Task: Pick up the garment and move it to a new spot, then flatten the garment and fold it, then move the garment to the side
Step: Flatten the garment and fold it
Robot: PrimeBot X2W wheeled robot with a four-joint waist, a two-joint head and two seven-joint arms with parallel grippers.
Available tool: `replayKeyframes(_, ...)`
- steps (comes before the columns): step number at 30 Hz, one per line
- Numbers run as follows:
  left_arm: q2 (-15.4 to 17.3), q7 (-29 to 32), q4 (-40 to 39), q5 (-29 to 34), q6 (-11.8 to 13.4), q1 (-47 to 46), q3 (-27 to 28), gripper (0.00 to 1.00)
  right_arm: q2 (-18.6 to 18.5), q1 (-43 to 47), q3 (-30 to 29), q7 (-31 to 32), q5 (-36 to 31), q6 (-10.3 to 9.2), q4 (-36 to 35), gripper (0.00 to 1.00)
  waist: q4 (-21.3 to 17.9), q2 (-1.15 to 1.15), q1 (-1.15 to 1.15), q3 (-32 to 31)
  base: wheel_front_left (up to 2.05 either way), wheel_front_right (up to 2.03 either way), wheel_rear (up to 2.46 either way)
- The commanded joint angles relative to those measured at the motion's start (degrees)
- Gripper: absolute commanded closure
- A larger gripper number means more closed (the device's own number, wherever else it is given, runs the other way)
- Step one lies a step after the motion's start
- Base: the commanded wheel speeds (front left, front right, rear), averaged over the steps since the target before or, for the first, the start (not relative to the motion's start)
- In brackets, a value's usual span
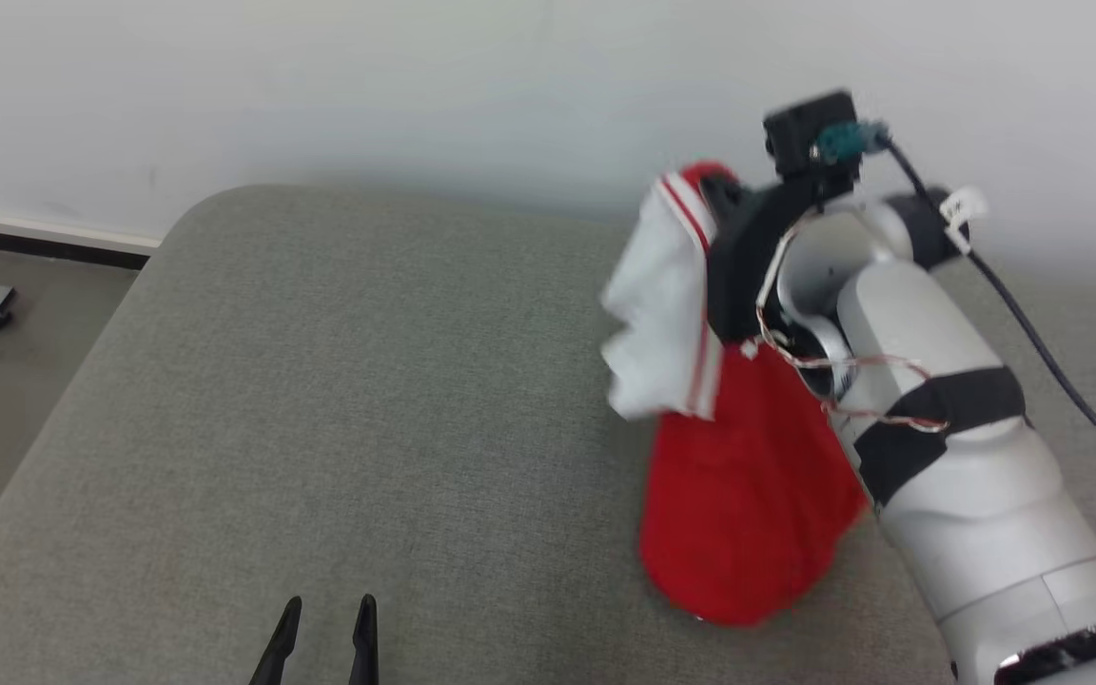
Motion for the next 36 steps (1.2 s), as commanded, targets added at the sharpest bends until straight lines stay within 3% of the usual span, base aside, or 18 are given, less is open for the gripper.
replayKeyframes(1,0.0,-0.2,-0.2,-0.1,0.2,0.0,0.1,0.0,0.2,-1.3,0.6,-1.1,0.6,-0.14,-0.9,1.0,-0.7,0.0,0.0,-0.3,0.0,0.0,0.0)
replayKeyframes(8,0.0,-0.2,-0.4,0.4,0.2,0.1,1.0,0.0,0.4,-8.7,4.6,-12.4,9.4,-0.14,-8.3,1.0,-2.6,0.0,0.0,-0.9,0.0,0.0,0.0)
replayKeyframes(13,0.0,-0.2,-0.7,0.8,0.1,0.9,1.6,0.0,0.4,-10.4,0.3,-16.7,9.3,-0.14,-8.1,1.0,-4.4,0.0,0.0,-1.5,0.0,0.0,0.0)
replayKeyframes(17,0.0,-0.2,-0.9,0.5,0.2,1.2,1.7,0.0,0.3,-6.0,-6.8,-15.6,6.6,-0.14,-5.5,1.0,-5.8,0.0,0.0,-1.7,0.0,0.0,0.0)
replayKeyframes(24,0.0,-0.2,-1.0,-0.2,0.6,1.3,0.9,0.0,-2.2,9.9,-25.3,-15.6,-1.5,-0.14,-3.8,1.0,-8.4,0.0,0.0,-1.3,0.0,0.0,0.0)
replayKeyframes(29,0.0,-0.2,-1.1,0.2,0.7,0.6,0.8,0.0,-1.2,20.0,-36.9,-15.0,-6.6,-0.14,-7.1,1.0,-10.2,0.0,0.0,-0.5,0.0,0.0,0.0)
replayKeyframes(36,0.0,-0.2,-0.7,0.8,0.1,-0.3,0.5,0.0,0.2,30.8,-46.5,-12.6,-10.3,-0.14,-13.9,1.0,-11.4,0.0,0.0,0.3,0.0,0.0,0.0)
